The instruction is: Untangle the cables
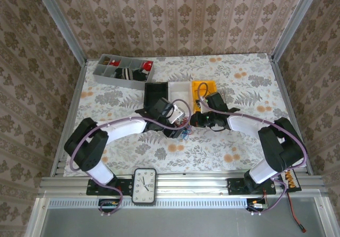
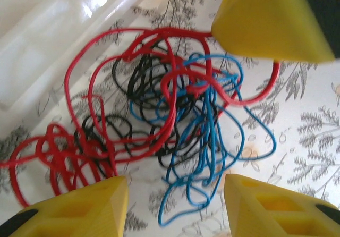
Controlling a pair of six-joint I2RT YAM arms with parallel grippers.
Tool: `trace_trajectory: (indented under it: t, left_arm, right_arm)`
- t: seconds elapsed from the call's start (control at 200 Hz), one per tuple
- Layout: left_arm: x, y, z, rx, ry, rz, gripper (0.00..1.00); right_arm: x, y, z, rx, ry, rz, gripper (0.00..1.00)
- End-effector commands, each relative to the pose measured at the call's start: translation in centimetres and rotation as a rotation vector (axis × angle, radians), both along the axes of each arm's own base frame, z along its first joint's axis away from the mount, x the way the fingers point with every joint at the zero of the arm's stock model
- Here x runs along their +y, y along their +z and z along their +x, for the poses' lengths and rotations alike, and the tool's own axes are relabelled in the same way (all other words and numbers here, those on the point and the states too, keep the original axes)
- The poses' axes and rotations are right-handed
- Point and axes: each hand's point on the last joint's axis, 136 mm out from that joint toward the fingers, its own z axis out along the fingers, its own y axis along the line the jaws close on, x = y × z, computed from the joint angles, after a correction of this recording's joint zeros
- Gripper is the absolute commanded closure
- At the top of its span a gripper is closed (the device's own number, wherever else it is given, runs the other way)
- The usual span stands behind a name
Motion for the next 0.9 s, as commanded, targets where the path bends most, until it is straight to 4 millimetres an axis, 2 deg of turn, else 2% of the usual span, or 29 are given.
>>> trace_trajectory:
  t: [0.0, 0.21, 0.35, 0.425, 0.54, 0.61, 0.72, 0.76, 0.78, 0.895]
  left_arm:
    - [-1.8, 0.5, -0.2, 0.008, -0.074, -0.03, 0.5]
    - [-2.6, -0.3, 0.0, 0.074, -0.088, 0.004, 0.53]
    - [-2.8, -0.9, 0.2, 0.097, -0.087, 0.026, 0.61]
    - [-2.6, -1.4, 0.2, 0.111, -0.081, 0.048, 0.69]
    - [-2.0, -2.0, 0.1, 0.132, -0.054, 0.061, 0.91]
    - [-1.4, -1.8, 0.2, 0.118, -0.035, 0.057, 1.0]
    - [-0.1, -1.5, 0.2, 0.125, 0.017, 0.04, 1.0]
    - [0.7, -1.6, 0.2, 0.136, 0.043, 0.039, 1.0]
    - [1.0, -1.6, 0.2, 0.137, 0.059, 0.039, 1.0]
    - [2.9, -2.1, 0.7, 0.138, 0.149, 0.044, 1.0]
  right_arm:
    - [0.6, 0.9, 0.7, 0.007, -0.022, 0.057, 1.0]
    - [0.9, 1.2, 0.6, 0.024, -0.036, 0.089, 1.0]
    - [0.2, 1.4, 0.7, 0.021, -0.066, 0.09, 1.0]
    - [-0.1, 1.7, 0.7, 0.022, -0.08, 0.095, 1.0]
    - [-0.9, 2.0, 0.5, 0.025, -0.104, 0.099, 1.0]
    - [-1.8, 2.1, 0.4, 0.031, -0.136, 0.093, 1.0]
    - [-3.7, 1.9, 0.1, 0.044, -0.207, 0.061, 1.0]
    - [-4.5, 1.4, -0.1, 0.06, -0.236, 0.039, 1.0]
    - [-4.9, 2.1, -0.1, 0.041, -0.25, 0.04, 1.0]
    - [-7.6, 1.4, -0.6, 0.054, -0.355, -0.009, 1.0]
